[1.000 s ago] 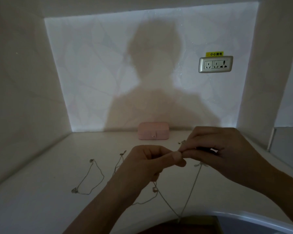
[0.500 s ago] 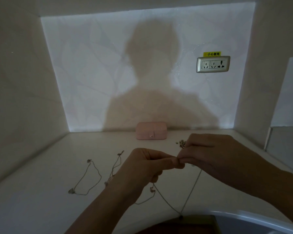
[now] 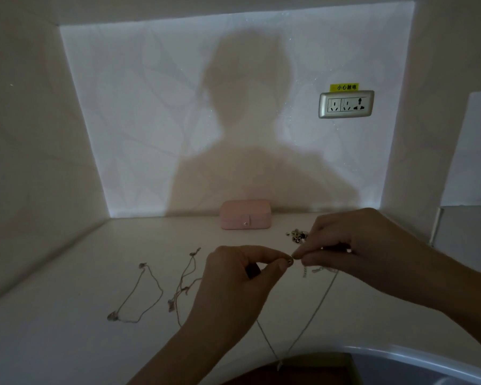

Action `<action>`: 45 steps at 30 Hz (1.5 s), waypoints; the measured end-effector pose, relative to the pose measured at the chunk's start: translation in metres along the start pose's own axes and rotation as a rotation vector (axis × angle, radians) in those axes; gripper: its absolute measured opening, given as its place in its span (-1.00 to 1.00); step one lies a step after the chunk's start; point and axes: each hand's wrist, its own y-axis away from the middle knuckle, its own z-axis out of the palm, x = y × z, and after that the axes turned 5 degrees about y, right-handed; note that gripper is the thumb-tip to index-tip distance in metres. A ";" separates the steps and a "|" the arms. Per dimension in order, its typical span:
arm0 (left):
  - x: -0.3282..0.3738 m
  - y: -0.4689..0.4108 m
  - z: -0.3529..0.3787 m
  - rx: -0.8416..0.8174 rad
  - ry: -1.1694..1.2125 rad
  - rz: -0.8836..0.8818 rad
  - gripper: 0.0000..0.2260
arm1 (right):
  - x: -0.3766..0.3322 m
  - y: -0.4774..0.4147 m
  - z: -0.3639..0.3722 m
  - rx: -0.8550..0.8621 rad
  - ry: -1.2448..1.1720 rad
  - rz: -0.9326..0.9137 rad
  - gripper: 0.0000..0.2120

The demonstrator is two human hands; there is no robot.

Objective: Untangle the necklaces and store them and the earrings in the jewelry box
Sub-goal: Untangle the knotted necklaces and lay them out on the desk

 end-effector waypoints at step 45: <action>-0.014 0.003 0.000 0.119 -0.081 0.350 -0.85 | -0.017 -0.005 0.012 0.053 -0.683 0.445 -0.61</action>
